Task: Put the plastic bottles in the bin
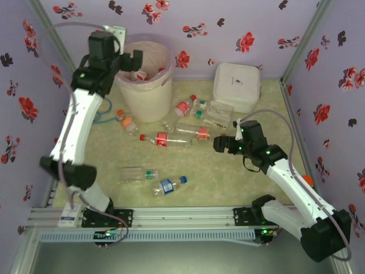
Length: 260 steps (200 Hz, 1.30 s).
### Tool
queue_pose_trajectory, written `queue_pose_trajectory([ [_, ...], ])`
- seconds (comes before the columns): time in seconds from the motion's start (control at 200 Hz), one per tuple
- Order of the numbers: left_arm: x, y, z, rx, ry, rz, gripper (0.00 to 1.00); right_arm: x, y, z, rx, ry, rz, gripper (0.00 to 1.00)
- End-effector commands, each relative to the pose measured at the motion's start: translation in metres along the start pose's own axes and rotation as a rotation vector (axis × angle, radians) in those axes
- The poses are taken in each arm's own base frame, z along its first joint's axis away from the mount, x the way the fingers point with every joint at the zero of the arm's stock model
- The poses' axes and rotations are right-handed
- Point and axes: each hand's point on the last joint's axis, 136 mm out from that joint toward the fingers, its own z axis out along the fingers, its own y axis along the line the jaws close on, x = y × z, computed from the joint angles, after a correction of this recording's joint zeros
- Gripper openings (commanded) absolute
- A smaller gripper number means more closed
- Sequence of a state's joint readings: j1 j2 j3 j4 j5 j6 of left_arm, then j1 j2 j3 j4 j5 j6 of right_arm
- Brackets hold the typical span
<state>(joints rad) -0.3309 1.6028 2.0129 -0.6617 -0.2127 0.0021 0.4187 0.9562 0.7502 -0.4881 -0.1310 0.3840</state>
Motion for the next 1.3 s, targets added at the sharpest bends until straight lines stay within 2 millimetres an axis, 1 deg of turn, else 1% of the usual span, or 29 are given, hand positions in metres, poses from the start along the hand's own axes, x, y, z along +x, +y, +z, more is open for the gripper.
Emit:
queue_pose_trajectory([
  [0.0, 0.046, 0.0, -0.029, -0.02, 0.076, -0.043, 0.99, -0.008, 0.014, 0.015, -0.097, -0.042, 0.081, 0.99],
  [0.01, 0.05, 0.001, -0.032, -0.023, 0.08, -0.058, 0.99, -0.009, 0.015, 0.017, -0.105, -0.05, 0.094, 0.99],
  [0.065, 0.089, 0.002, -0.042, -0.028, 0.142, -0.129, 0.97, -0.015, 0.018, 0.028, -0.141, -0.083, 0.167, 0.99],
  [0.125, 0.126, 0.006, -0.053, -0.045, 0.187, -0.212, 0.95, -0.025, 0.023, 0.035, -0.179, -0.121, 0.221, 0.99],
  [0.16, 0.146, 0.009, -0.059, -0.057, 0.211, -0.255, 0.95, -0.03, 0.025, 0.037, -0.189, -0.129, 0.229, 0.99],
  [0.225, 0.188, 0.019, -0.063, -0.097, 0.268, -0.353, 0.93, -0.034, 0.026, 0.038, -0.171, -0.117, 0.204, 0.99],
  [0.27, 0.215, 0.027, -0.061, -0.116, 0.294, -0.439, 0.91, -0.035, 0.023, 0.037, -0.139, -0.099, 0.173, 0.99],
  [0.32, 0.242, 0.033, -0.053, -0.112, 0.308, -0.553, 0.89, -0.035, 0.021, 0.035, -0.109, -0.084, 0.144, 0.99],
  [0.415, 0.278, 0.044, -0.028, -0.112, 0.319, -0.723, 0.86, -0.035, 0.018, 0.03, -0.084, -0.08, 0.124, 0.99],
  [0.455, 0.288, 0.046, -0.016, -0.113, 0.327, -0.758, 0.86, -0.035, 0.017, 0.027, -0.082, -0.087, 0.125, 0.99],
  [0.495, 0.294, 0.045, -0.003, -0.104, 0.331, -0.774, 0.85, -0.033, 0.015, 0.026, -0.076, -0.095, 0.129, 0.99],
  [0.66, 0.316, 0.031, 0.05, -0.035, 0.394, -0.784, 0.87, -0.023, 0.002, 0.02, -0.03, -0.104, 0.144, 0.99],
  [0.79, 0.339, 0.031, 0.081, -0.056, 0.455, -0.787, 0.87, -0.018, -0.004, 0.015, 0.001, -0.102, 0.134, 0.99],
  [0.9, 0.357, 0.031, 0.101, -0.075, 0.5, -0.791, 0.87, -0.019, -0.008, 0.011, 0.026, -0.106, 0.113, 0.99],
  [1.01, 0.373, 0.03, 0.112, -0.085, 0.532, -0.79, 0.87, -0.021, -0.009, 0.009, 0.034, -0.111, 0.106, 0.99],
  [1.045, 0.377, 0.029, 0.114, -0.087, 0.538, -0.789, 0.85, -0.021, -0.01, 0.009, 0.035, -0.109, 0.107, 1.0],
  [1.165, 0.389, 0.031, 0.115, -0.111, 0.557, -0.79, 0.76, -0.018, -0.011, 0.012, 0.039, -0.101, 0.107, 0.99],
  [1.225, 0.39, 0.034, 0.112, -0.126, 0.55, -0.786, 0.71, -0.017, -0.012, 0.013, 0.041, -0.098, 0.104, 0.99],
  [1.295, 0.384, 0.039, 0.107, -0.139, 0.535, -0.776, 0.63, -0.017, -0.012, 0.013, 0.043, -0.095, 0.098, 0.99],
])
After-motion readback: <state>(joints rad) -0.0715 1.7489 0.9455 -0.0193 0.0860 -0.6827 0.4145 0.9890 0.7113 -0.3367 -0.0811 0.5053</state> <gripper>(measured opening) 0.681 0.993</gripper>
